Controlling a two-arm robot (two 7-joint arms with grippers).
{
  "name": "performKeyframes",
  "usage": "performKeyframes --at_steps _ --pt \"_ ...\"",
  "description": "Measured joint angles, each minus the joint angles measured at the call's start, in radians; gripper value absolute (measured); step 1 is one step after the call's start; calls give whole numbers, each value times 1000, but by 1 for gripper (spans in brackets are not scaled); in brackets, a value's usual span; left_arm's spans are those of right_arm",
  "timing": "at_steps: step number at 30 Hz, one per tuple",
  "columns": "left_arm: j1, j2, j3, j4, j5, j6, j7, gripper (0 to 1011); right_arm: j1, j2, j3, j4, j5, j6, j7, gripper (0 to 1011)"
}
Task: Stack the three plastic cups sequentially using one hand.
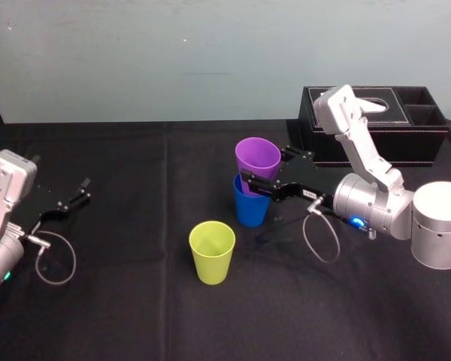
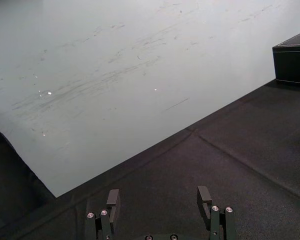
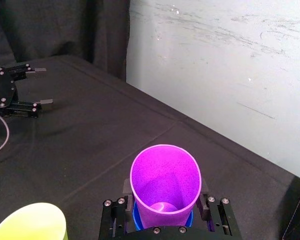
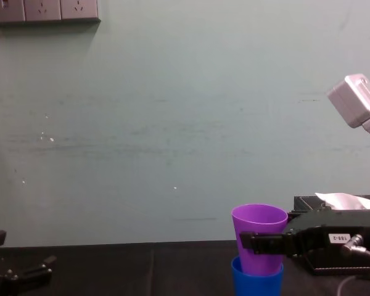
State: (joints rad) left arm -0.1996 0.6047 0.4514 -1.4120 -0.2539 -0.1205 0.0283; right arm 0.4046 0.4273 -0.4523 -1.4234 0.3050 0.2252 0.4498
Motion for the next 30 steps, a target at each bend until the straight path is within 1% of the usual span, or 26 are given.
performKeyframes --at_steps 10,11,15,18,19,21,30 --pt "0 0 0 0 0 0 0 1010 -1 0 1 0 0 0 0 738" --pt "0 0 0 0 0 0 0 1010 -1 0 1 0 0 0 0 776" --pt "0 0 0 0 0 0 0 1010 -1 1 1 -1 0 0 0 855" --pt "0 0 0 0 0 0 0 1010 -1 1 1 -1 0 0 0 953" --pt "0 0 0 0 0 0 0 1010 -1 1 1 -1 0 0 0 953" --pt "0 0 0 0 0 0 0 1010 -1 1 1 -1 0 0 -1 995" --pt "0 0 0 0 0 0 0 1010 -1 1 1 -2 1 0 -1 1004"
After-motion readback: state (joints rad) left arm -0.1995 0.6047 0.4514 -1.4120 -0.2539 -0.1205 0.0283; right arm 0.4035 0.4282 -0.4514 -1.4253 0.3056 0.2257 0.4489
